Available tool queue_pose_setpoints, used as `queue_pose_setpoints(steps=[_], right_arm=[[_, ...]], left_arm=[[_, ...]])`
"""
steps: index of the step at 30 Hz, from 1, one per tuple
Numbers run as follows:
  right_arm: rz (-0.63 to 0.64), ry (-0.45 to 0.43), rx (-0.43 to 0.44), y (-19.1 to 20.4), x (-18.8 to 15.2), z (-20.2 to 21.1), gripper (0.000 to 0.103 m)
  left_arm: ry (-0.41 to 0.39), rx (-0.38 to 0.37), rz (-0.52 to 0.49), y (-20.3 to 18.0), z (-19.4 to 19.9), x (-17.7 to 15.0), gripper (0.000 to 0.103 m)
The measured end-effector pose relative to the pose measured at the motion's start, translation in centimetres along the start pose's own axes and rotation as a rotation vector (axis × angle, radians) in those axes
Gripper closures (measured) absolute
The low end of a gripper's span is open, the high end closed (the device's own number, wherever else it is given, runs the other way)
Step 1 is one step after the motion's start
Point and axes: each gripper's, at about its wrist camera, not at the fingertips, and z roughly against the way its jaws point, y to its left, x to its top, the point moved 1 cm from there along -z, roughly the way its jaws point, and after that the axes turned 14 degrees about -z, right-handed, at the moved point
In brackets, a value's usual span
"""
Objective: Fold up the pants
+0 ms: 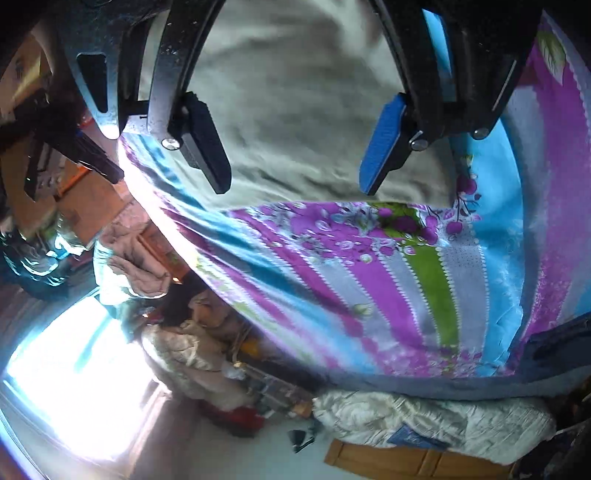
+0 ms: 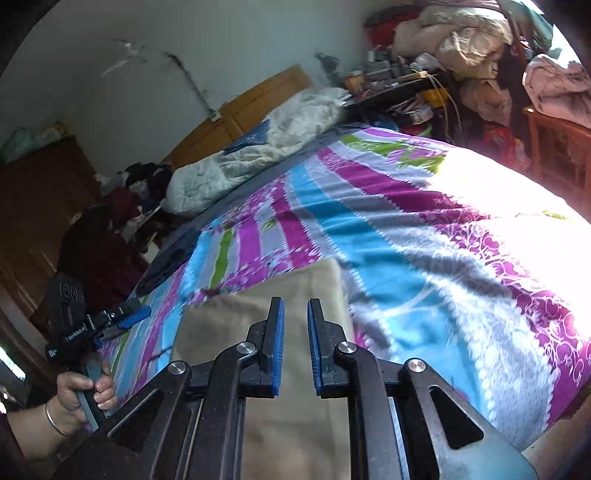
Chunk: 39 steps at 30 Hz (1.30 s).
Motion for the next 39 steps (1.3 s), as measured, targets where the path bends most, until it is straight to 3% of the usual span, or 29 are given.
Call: queue_pose_setpoints(steps=[2, 4, 5, 6, 7, 8, 10, 12, 15, 16, 17, 18, 19, 21, 23, 26, 28, 31, 35, 39], right_arm=[[0.077, 0.031, 0.038, 1.3, -2.9, 0.1, 0.087], [0.106, 0.076, 0.018, 0.7, -5.4, -1.5, 0.087], [0.093, 0.110, -0.033, -0.3, -6.3, -3.1, 0.087], [0.072, 0.147, -0.069, -1.6, -7.0, -4.6, 0.094], [0.000, 0.169, -0.035, -2.9, -6.7, -4.9, 0.103], [-0.046, 0.143, -0.014, -3.6, -6.0, -4.5, 0.103], [-0.047, 0.127, -0.037, -4.1, -5.3, -3.9, 0.103], [0.024, 0.149, -0.088, -3.0, -5.4, -3.6, 0.103], [0.084, 0.094, -0.117, -1.4, -4.6, -1.4, 0.087], [0.060, 0.078, -0.100, -1.7, -3.8, -0.6, 0.062], [0.046, 0.070, -0.091, -2.0, -3.1, 0.0, 0.049], [0.052, 0.068, -0.079, -2.2, -2.5, 0.2, 0.024], [0.059, 0.084, -0.056, -2.4, -1.8, -0.1, 0.008], [0.055, 0.160, 0.005, -3.2, -0.5, -2.0, 0.006], [0.036, 0.232, 0.020, -4.3, 0.6, -4.4, 0.006], [-0.045, 0.339, 0.049, -6.5, 1.5, -7.3, 0.009], [-0.114, 0.394, 0.101, -7.8, 1.3, -8.1, 0.010], [-0.082, 0.382, 0.112, -8.0, 0.7, -7.8, 0.012], [-0.070, 0.381, 0.146, -7.9, 0.3, -7.8, 0.011], [-0.080, 0.368, 0.139, -7.8, 0.2, -8.2, 0.011]], left_arm=[[-0.035, -0.054, -0.043, -3.7, 4.0, -3.4, 0.020], [0.015, -0.083, -0.080, -5.9, 5.1, -7.4, 0.020], [0.054, -0.077, -0.103, -6.6, 5.0, -9.3, 0.020], [0.096, -0.066, -0.113, -6.9, 4.4, -11.4, 0.023], [0.123, -0.060, -0.121, -6.4, 3.6, -13.3, 0.030], [0.111, -0.028, -0.156, -6.2, 3.2, -14.7, 0.036], [0.026, 0.009, -0.259, -6.2, 3.4, -15.9, 0.041], [0.028, 0.026, -0.332, -6.5, 3.2, -15.8, 0.041], [0.063, 0.016, -0.336, -6.2, 3.8, -15.1, 0.041], [0.082, 0.014, -0.311, -6.0, 4.5, -14.7, 0.041], [0.099, 0.017, -0.270, -5.5, 5.4, -14.2, 0.041], [0.104, 0.010, -0.210, -4.8, 6.2, -13.5, 0.040], [0.089, -0.014, -0.145, -3.7, 7.0, -12.4, 0.035], [0.052, -0.038, -0.054, -1.9, 7.6, -10.8, 0.026], [0.039, -0.076, 0.059, 1.1, 6.5, -9.3, 0.026], [0.136, -0.135, 0.241, 5.2, 2.6, -9.5, 0.028], [0.193, -0.132, 0.278, 6.5, 0.4, -10.1, 0.029], [0.185, -0.202, 0.342, 7.6, -1.3, -10.4, 0.028], [0.154, -0.223, 0.350, 7.7, -2.4, -10.5, 0.026], [0.097, -0.268, 0.386, 7.0, -2.5, -9.9, 0.015]])
